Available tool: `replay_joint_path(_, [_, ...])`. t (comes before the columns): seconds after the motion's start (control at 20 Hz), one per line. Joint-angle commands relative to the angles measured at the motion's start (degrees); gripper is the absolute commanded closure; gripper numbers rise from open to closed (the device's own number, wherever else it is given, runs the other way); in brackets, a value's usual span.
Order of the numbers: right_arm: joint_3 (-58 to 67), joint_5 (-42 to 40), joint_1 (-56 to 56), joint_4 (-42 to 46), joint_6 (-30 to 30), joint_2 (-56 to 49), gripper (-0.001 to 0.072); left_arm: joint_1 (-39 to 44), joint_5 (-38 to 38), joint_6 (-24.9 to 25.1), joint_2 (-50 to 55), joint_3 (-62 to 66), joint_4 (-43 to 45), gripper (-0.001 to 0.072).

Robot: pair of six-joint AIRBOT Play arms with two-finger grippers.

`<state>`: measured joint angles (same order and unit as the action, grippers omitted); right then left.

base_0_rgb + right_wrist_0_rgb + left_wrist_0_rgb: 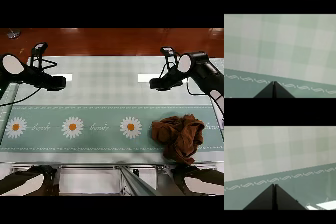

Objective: Fold the shirts.

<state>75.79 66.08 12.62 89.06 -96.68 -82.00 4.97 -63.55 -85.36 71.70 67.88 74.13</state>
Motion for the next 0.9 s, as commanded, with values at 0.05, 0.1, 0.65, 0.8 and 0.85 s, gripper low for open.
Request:
replay_joint_path(0.05, [0.0,0.0,0.0,0.0,0.0,0.0,0.0678,-0.1,0.0,0.0,0.0,0.0,0.0,0.0683])
replay_joint_path(0.1, [0.0,0.0,0.0,0.0,0.0,0.0,0.0677,-0.1,0.0,0.0,0.0,0.0,0.0,0.0682])
replay_joint_path(0.65, [0.0,0.0,0.0,0.0,0.0,0.0,0.0677,-0.1,0.3,0.0,0.0,0.0,0.0,0.0683])
replay_joint_path(0.8, [0.0,-1.8,0.0,0.0,0.0,0.0,0.0677,-0.1,6.8,0.0,0.5,0.0,0.0,0.0683])
replay_joint_path(0.85, [0.0,-4.4,0.0,0.0,-0.2,0.0,0.0677,-0.1,7.0,0.0,0.5,0.0,0.0,0.0682])
